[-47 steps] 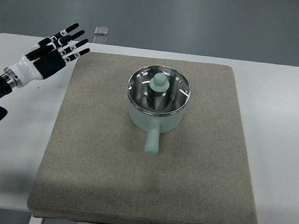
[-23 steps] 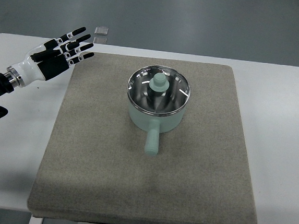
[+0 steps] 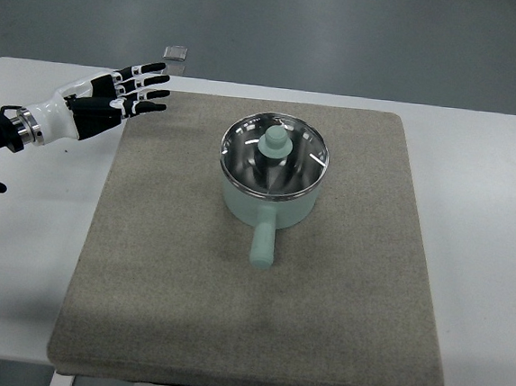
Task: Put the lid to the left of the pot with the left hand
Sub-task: 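Raise the left hand and swing it toward the saucepan lid, then lower the left hand over the glass lid toward its green knob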
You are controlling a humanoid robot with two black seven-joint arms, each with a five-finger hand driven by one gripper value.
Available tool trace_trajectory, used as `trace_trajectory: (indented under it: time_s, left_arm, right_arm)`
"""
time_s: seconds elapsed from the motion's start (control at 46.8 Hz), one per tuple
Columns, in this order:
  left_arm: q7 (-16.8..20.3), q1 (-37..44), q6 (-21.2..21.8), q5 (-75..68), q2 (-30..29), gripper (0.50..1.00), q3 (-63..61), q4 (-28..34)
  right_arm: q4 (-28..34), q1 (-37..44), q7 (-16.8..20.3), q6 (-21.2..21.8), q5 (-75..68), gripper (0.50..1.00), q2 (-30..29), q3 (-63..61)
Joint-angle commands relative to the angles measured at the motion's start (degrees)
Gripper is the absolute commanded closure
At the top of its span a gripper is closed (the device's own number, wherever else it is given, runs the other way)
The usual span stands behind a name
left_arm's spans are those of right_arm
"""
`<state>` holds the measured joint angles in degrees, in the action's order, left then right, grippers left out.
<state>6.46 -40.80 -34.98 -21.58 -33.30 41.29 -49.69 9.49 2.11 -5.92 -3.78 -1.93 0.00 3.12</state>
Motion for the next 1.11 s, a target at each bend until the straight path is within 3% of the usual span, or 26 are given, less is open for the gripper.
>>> trace_trajectory:
  time_s: [0.0,0.192,0.598,0.854,1.089]
  left_arm:
    - [0.6,-0.8,0.2,-4.8,-0.3,0.508,0.1,-0.1]
    - [2.8,-3.1,0.1,-16.6,-2.4,0.506,0.1,-0.5]
    - [2.8,-12.3,0.0,-31.9,-2.5,0.504,-1.0,-0.5]
    - [2.8,-15.6,0.0,-49.7,-2.4,0.504,-1.0,-6.7]
    - [2.8,-19.4,0.0,-57.4,-1.9,0.504,-1.2,-7.4]
  right_arm:
    - [0.0,0.0,-0.1,0.0,0.0,0.577,0.0,0.0]
    - [0.0,0.0,-0.1,0.0,0.0,0.579,0.0,0.0]
    - [0.0,0.0,-0.1,0.0,0.0,0.579,0.0,0.0]
    - [0.0,0.0,0.0,0.0,0.0,0.579,0.0,0.0]
    - [0.0,0.0,-0.1,0.0,0.0,0.579,0.0,0.0]
